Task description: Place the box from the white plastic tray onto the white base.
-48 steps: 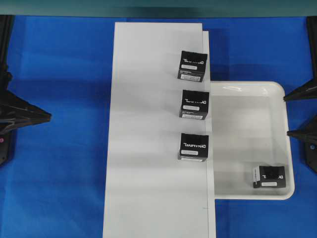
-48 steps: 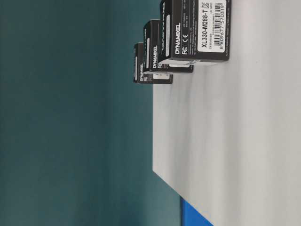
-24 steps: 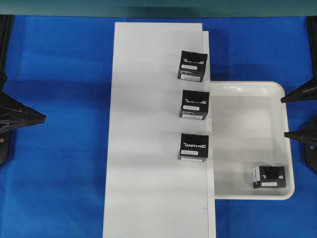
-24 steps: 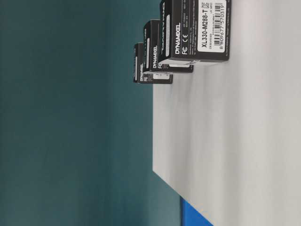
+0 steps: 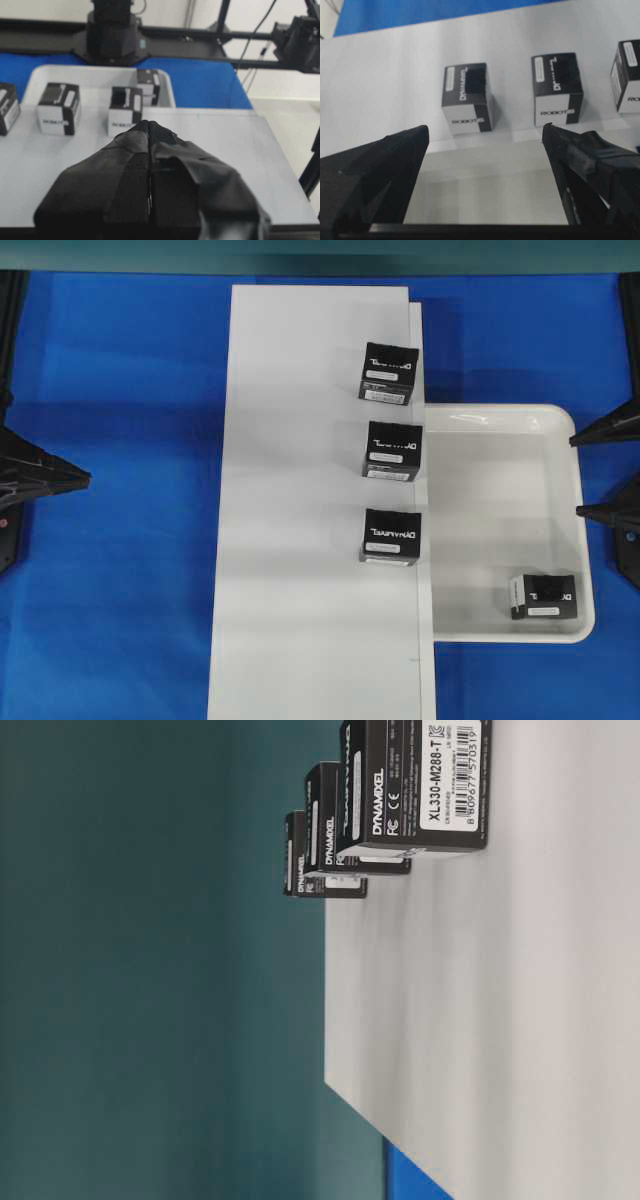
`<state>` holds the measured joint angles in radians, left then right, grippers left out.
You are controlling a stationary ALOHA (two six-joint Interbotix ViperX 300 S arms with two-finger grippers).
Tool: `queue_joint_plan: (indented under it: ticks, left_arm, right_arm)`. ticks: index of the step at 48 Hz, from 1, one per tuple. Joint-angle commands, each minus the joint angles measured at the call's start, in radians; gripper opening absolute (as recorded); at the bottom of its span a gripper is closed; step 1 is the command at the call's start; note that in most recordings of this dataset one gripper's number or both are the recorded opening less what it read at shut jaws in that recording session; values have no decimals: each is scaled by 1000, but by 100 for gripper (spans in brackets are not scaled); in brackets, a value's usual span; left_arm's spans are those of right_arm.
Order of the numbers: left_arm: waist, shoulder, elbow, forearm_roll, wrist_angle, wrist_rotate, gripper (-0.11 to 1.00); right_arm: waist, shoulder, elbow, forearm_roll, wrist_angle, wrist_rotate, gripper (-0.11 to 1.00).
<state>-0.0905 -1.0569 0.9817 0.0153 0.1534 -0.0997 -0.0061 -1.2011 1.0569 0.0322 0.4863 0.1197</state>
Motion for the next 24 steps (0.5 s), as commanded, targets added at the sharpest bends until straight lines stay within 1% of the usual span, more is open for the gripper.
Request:
queue_joint_plan:
  ticks: [1,5,14,24]
  left_arm:
    - [-2,5,-12,3,20,-3,-7]
    - [-2,5,-15,3,25,-6,-7]
    - [-2,3,-15,3,44,-40,-7]
    - [-2,2,-17,3,64,-44,-7]
  right_arm:
    - [-2,8,-8,0,-11,-3,96]
    - [-2,8,-8,0,-12,-5,96]
    - [-2,0,-14,-2,-21,-6,96]
    - [-2,-9,-20,-3,-11,-11,96]
